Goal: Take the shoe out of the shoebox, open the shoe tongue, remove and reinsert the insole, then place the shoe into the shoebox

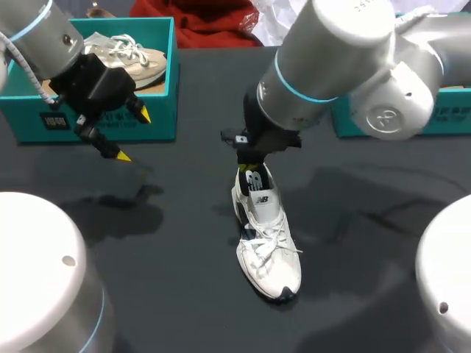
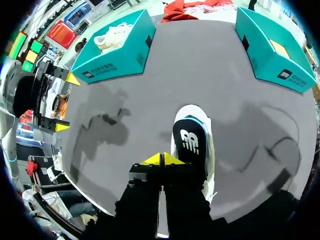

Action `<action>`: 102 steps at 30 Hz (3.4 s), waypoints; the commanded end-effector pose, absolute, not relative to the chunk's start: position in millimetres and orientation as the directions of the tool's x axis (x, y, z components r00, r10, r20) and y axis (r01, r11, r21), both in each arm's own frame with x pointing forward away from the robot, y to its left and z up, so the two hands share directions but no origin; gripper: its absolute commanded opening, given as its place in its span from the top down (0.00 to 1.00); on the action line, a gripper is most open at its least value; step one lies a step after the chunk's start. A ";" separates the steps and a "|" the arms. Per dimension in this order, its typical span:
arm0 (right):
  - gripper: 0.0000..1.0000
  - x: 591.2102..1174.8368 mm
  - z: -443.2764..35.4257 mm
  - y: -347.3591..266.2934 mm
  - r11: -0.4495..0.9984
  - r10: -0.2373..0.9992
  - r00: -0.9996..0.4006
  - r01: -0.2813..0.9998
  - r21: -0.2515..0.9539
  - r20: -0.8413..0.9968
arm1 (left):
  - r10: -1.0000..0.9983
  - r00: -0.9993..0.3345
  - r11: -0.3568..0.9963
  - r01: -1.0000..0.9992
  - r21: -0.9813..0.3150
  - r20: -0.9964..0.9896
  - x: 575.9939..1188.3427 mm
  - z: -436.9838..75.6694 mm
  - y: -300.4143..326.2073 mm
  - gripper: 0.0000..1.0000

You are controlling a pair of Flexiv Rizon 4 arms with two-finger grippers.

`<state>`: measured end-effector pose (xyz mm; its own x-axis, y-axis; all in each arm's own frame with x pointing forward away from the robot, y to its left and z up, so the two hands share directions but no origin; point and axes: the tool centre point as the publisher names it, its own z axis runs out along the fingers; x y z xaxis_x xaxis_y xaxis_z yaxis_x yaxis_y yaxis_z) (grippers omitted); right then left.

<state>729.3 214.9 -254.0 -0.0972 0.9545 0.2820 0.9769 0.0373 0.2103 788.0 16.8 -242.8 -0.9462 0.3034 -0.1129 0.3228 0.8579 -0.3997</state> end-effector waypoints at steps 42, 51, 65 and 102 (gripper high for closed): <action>1.00 760.8 -324.7 186.3 0.144 0.989 -0.129 0.949 0.281 -0.071 | 0.360 -0.917 0.796 0.398 -0.456 -0.172 807.8 -217.9 9.8 0.00; 1.00 756.4 -347.7 190.4 0.147 0.989 -0.139 0.951 0.274 -0.046 | 0.362 -0.918 0.797 0.396 -0.455 -0.164 811.1 -219.7 7.5 0.00; 1.00 752.6 -374.0 190.8 0.134 0.991 -0.127 0.961 0.241 -0.044 | 0.370 -0.917 0.789 0.394 -0.472 -0.147 813.1 -224.2 9.1 0.00; 1.00 764.9 -364.5 176.3 0.184 0.946 -0.121 0.964 0.191 -0.300 | 0.372 -0.917 0.787 0.395 -0.474 -0.146 812.6 -224.6 8.9 0.00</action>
<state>759.8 171.4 -354.5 -0.1274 0.9498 -0.2858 0.9581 0.1924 0.2122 811.5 9.3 -224.0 -0.9169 0.3710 -0.1474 0.3946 0.7868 -0.4746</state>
